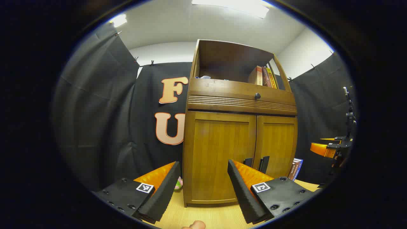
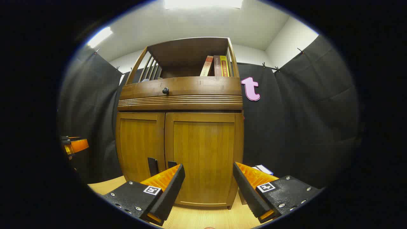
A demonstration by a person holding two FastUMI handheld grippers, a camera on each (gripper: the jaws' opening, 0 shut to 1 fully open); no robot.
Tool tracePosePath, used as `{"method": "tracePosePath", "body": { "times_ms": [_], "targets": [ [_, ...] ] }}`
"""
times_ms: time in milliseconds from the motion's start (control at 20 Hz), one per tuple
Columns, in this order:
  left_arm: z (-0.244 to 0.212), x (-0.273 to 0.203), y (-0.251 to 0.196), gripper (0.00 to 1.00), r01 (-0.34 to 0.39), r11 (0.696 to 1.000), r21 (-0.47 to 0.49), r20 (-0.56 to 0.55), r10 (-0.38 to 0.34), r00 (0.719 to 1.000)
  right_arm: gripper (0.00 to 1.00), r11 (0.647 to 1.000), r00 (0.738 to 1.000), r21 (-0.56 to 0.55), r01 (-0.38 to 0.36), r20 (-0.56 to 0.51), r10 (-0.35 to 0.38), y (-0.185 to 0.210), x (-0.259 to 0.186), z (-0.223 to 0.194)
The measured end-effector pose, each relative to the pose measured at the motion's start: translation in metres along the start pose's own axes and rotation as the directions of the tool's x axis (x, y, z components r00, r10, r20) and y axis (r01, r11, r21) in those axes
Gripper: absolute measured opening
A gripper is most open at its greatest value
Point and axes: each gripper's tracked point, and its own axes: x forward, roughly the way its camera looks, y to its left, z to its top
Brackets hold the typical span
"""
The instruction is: Open the right door of the double-door shoe cabinet with the right hand, and open the left door with the left hand.
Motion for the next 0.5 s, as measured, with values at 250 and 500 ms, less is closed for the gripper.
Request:
{"method": "tracePosePath", "body": {
  "times_ms": [250,500],
  "targets": [
    [-0.0025,-0.001,-0.0005,0.96,0.001,1.0,0.0,-0.008,-0.001,1.0,1.0,1.0,1.0,0.0,0.007,-0.004,-0.007,-0.0022,-0.0026,-0.0013],
    [-0.0023,-0.0039,-0.0014,0.96,-0.001,1.0,0.003,-0.008,0.001,1.0,0.94,1.0,1.0,0.002,-0.003,-0.014,0.003,0.001,-0.0044,-0.005]
  ]
}}
